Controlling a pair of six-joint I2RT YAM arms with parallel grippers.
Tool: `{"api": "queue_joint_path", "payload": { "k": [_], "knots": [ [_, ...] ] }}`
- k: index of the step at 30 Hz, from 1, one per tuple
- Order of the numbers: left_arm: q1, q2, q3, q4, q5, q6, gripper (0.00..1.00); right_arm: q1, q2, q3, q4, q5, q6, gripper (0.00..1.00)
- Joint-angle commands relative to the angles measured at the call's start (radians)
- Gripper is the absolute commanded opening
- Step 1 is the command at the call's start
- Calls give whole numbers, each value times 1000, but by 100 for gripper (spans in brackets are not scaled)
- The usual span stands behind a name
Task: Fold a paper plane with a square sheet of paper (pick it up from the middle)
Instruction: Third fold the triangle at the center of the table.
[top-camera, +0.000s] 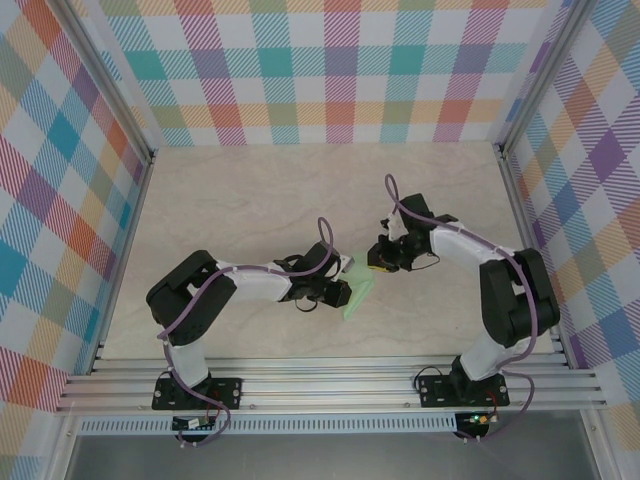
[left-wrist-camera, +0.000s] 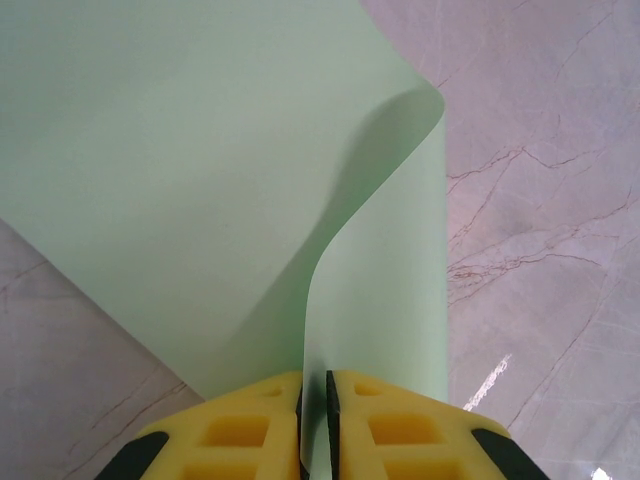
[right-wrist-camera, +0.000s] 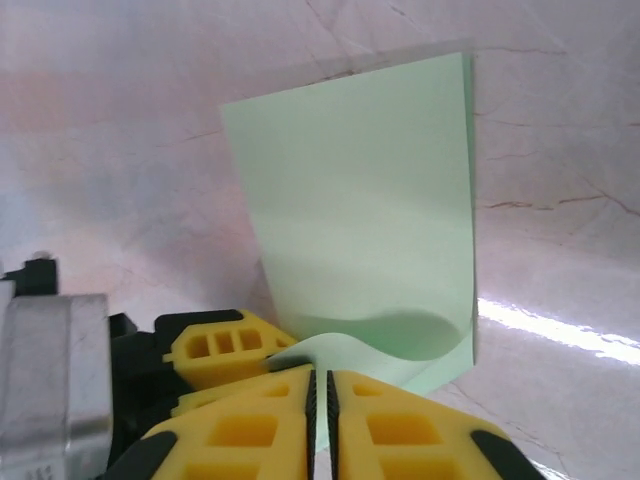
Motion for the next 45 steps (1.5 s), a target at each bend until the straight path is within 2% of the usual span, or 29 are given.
{"api": "queue_joint_path", "payload": {
  "k": [1,5,21,28,34,38,45],
  "knots": [
    [8,43,-16,-49,-30,28,16,0,-16,-100,85,-89,64,11],
    [8,45,-12,-53,-25,30,16,11,-18,-200,254,-214,155,10],
    [8,48,10,-78,-29,33,16,21,120,-272,425,-230,189,10],
    [8,44,11,-88,-38,36,16,20,148,-291,399,-172,170,9],
    [8,50,13,-96,-39,41,16,16,67,-278,367,-176,160,9],
    [8,53,11,-96,-35,42,16,-4,29,-244,306,-109,138,9],
    [8,55,12,-88,-32,40,16,-3,85,-224,297,-32,117,8]
  ]
}}
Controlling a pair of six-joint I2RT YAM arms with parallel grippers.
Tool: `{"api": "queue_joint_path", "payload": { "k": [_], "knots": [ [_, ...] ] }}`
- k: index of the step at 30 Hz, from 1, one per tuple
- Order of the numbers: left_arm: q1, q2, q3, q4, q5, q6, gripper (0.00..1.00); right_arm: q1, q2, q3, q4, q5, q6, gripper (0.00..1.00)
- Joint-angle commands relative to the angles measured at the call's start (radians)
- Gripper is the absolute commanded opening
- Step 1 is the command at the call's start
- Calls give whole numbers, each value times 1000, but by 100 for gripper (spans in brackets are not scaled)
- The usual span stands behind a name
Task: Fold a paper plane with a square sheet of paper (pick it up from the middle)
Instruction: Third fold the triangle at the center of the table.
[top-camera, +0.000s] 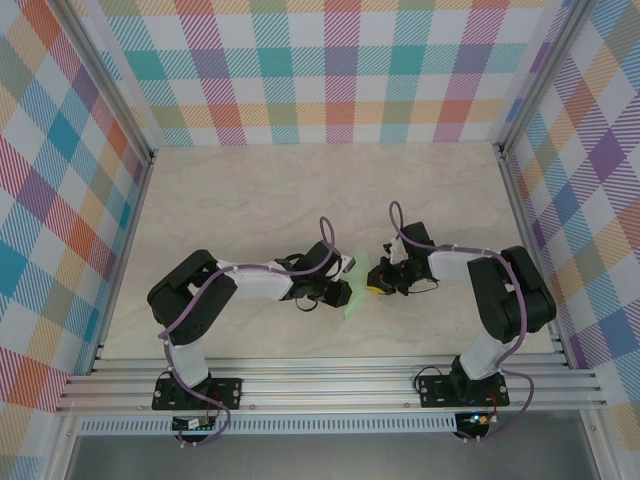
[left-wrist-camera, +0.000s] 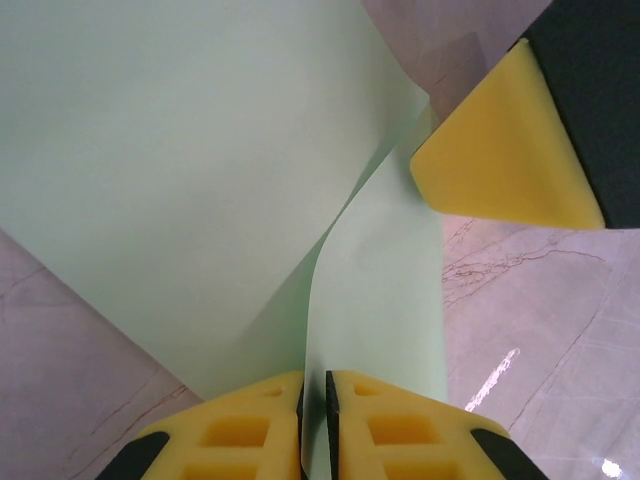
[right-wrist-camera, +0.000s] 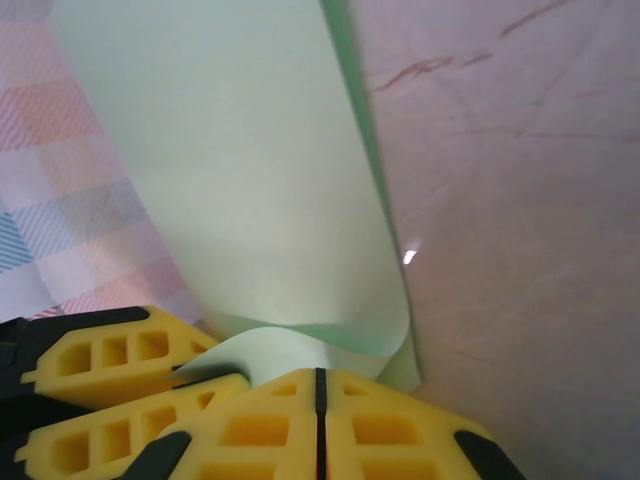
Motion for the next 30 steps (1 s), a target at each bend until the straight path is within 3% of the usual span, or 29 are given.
{"api": "queue_joint_path", "payload": {
  "k": [1,7,17,30],
  "knots": [
    [8,51,-6,-61,-31,18,16,-2,38,30,-34,60,-37,8],
    [8,50,-6,-63,-31,18,16,-2,44,25,-87,138,-55,7],
    [8,54,-9,-60,-26,17,16,-2,-48,53,-82,85,-35,7],
    [7,54,-6,-61,-25,20,16,-2,46,69,-123,165,-61,7]
  ]
}}
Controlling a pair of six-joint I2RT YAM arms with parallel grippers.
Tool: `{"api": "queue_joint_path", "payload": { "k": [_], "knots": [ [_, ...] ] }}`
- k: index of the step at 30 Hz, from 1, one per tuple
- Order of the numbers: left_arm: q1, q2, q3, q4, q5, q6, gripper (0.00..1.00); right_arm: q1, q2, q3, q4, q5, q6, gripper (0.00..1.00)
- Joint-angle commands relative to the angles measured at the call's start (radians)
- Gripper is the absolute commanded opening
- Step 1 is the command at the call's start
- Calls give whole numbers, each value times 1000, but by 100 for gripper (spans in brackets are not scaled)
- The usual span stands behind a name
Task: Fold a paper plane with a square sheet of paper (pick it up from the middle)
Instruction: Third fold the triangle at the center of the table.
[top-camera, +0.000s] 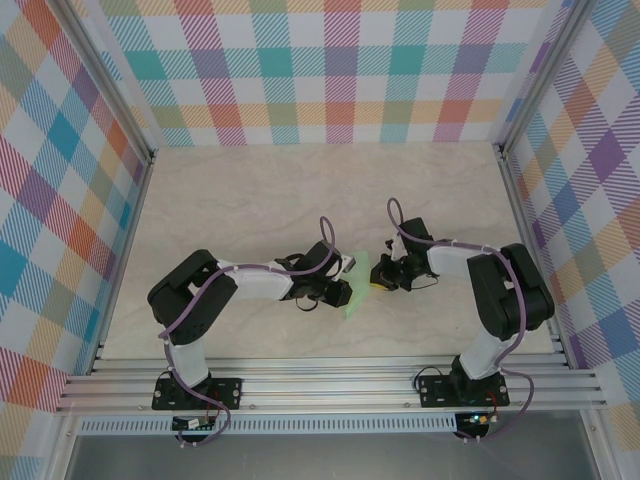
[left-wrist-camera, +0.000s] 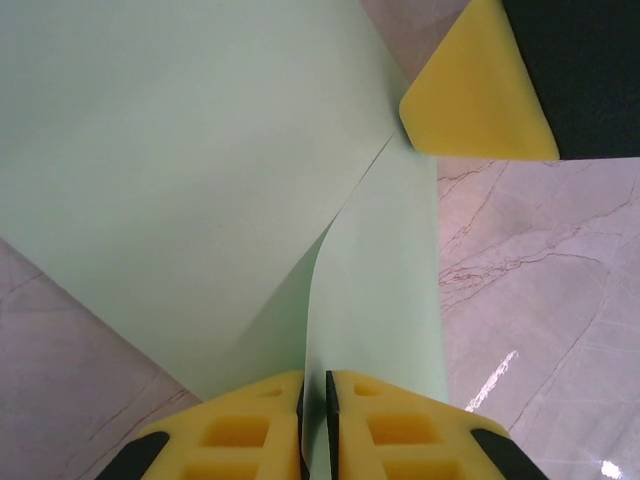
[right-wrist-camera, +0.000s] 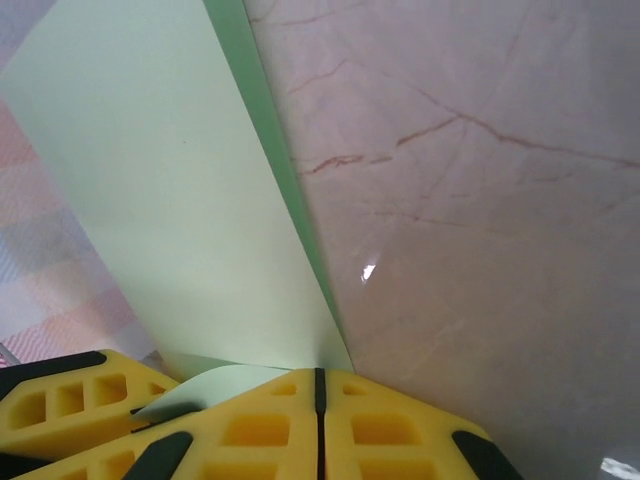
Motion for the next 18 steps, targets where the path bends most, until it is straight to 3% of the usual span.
{"api": "queue_joint_path", "payload": {
  "k": [1,11,18],
  "knots": [
    [8,50,-9,-65,-25,19,16,-1,25,11,-54,63,-29,7],
    [8,48,-10,-61,-29,13,15,22,-145,-80,42,-80,67,8],
    [8,52,-5,-60,-25,13,15,87,-131,-124,135,-108,131,9]
  ]
}}
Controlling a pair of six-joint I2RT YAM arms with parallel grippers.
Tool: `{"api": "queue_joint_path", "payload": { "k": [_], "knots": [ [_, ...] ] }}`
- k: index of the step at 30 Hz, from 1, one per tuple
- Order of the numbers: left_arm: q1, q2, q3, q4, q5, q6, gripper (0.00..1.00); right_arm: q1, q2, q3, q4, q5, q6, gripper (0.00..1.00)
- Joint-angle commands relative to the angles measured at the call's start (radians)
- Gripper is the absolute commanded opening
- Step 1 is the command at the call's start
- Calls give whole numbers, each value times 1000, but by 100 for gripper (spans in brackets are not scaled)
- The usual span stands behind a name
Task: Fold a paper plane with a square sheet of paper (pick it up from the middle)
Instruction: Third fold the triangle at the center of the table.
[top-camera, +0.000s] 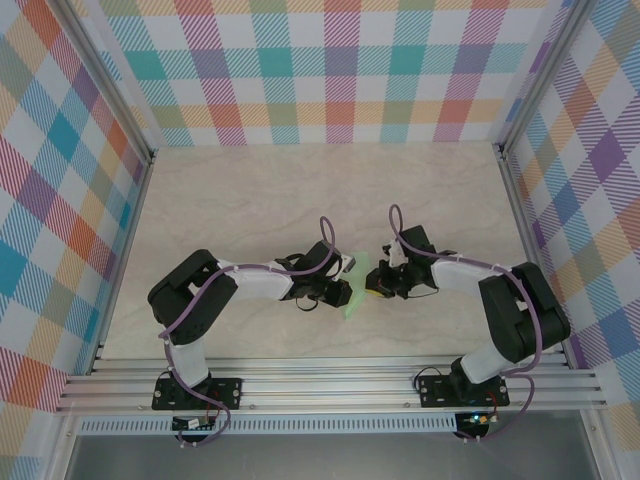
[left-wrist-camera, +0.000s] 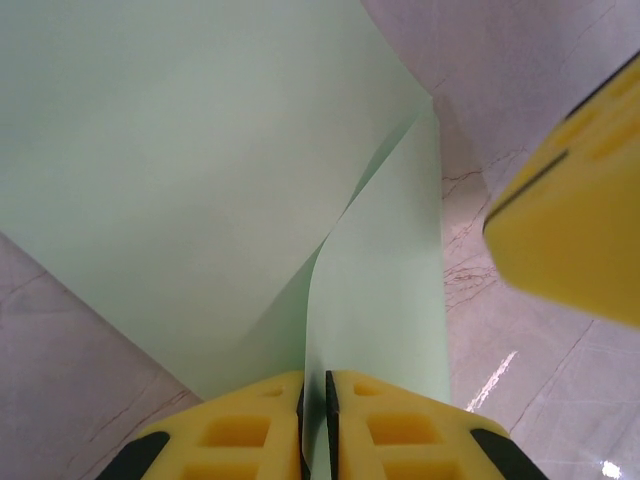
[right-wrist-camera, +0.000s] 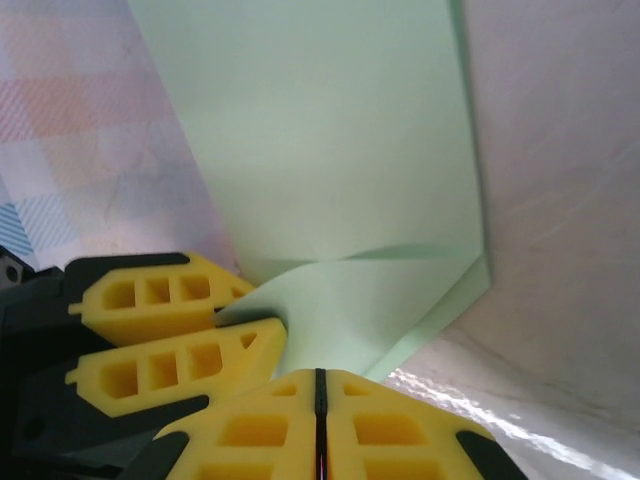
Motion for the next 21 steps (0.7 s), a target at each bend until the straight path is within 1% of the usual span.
{"api": "queue_joint_path", "payload": {
  "k": [1,6,11,13,17,21],
  "knots": [
    [8,52,-7,-62,-24,13,16,25,28,-8,61,-31,39,9],
    [9,47,-12,-62,-31,9,16,28,90,-24,76,18,30,8],
    [8,42,-12,-63,-39,7,16,28,119,-36,93,22,22,8],
    [8,41,-9,-69,-41,8,16,28,101,-32,76,24,22,8],
    [9,39,-10,-71,-42,9,15,29,11,-47,62,10,28,9],
    [8,42,-8,-70,-38,9,15,39,-47,-76,88,-19,59,10]
  ]
}}
